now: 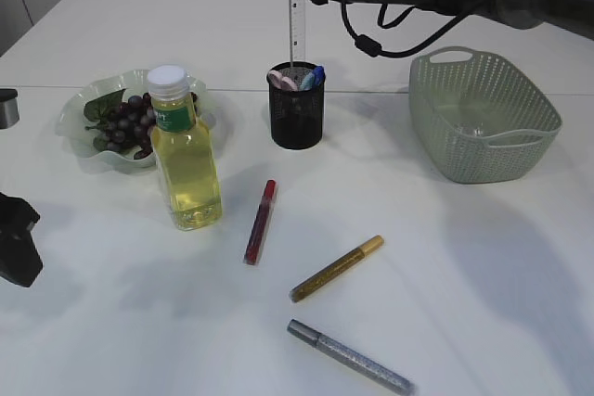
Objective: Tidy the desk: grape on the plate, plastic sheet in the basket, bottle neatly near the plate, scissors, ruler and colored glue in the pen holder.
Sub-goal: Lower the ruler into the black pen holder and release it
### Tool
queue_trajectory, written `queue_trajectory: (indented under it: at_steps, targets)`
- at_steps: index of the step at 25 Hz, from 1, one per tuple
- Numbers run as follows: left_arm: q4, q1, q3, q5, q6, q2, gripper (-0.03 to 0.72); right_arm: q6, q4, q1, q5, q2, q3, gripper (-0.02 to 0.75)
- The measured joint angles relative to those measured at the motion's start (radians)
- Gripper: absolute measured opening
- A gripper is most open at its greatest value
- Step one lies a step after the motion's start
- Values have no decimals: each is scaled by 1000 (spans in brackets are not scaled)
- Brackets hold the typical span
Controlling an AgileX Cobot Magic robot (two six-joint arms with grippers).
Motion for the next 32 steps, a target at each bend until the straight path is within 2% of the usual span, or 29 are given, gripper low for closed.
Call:
queue_trajectory:
  at_steps: [4, 9, 13, 15, 17, 19, 21, 24, 27, 32]
  targets:
    - [0, 0, 0, -7, 0, 0, 426, -2, 27, 0, 2, 0, 0, 320]
    - [0, 0, 0, -17, 0, 0, 426, -2, 32, 0, 8, 0, 0, 419]
    - [0, 0, 0, -17, 0, 0, 426, 53, 37, 0, 10, 0, 0, 429]
    - [4, 0, 0, -17, 0, 0, 426, 162, -2, 0, 6, -2, 0, 430]
    - [15, 0, 0, -17, 0, 0, 426, 360, -166, 0, 4, -18, 0, 430]
    - [29, 0, 0, -22, 0, 0, 426, 618, -424, 4, 35, -55, 0, 428]
    - [36, 0, 0, -23, 0, 0, 426, 922, -741, 13, 133, -101, 0, 412]
    - [38, 0, 0, -23, 0, 0, 426, 1254, -1066, 25, 331, -168, 0, 377]
    - [38, 0, 0, -23, 0, 0, 426, 1393, -1174, 25, 489, -215, 5, 369]
    - [41, 0, 0, -23, 0, 0, 426, 1463, -1206, 29, 572, -355, 157, 365]
